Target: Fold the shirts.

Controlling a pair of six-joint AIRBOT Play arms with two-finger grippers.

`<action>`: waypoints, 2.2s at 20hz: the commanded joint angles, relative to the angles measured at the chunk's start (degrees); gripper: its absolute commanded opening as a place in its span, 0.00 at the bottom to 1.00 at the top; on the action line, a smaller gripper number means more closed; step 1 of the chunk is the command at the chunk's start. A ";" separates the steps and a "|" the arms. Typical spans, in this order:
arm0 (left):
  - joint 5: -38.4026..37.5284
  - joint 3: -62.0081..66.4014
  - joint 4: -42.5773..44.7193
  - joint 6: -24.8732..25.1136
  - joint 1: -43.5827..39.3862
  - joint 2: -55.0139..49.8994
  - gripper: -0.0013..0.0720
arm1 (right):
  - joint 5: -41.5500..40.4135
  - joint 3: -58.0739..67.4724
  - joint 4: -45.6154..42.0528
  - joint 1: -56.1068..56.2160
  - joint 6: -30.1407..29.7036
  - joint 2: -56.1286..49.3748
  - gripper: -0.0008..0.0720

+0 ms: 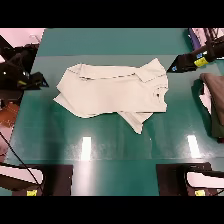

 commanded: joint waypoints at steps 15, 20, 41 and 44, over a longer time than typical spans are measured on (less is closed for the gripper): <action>0.76 -6.10 -9.70 11.91 -0.85 -7.10 0.47 | 4.42 0.00 -0.04 2.84 3.54 0.11 0.57; -4.68 -6.10 -9.09 13.33 -1.01 -7.08 0.36 | 5.70 -0.02 -0.15 2.84 3.65 0.11 0.57; -11.52 -2.95 -11.08 9.75 -1.01 9.14 0.06 | -43.80 -71.71 19.37 3.48 12.55 23.28 0.71; -11.69 -2.95 -11.17 8.61 -1.01 9.16 0.06 | -51.32 -73.16 20.90 6.03 12.66 23.23 0.68</action>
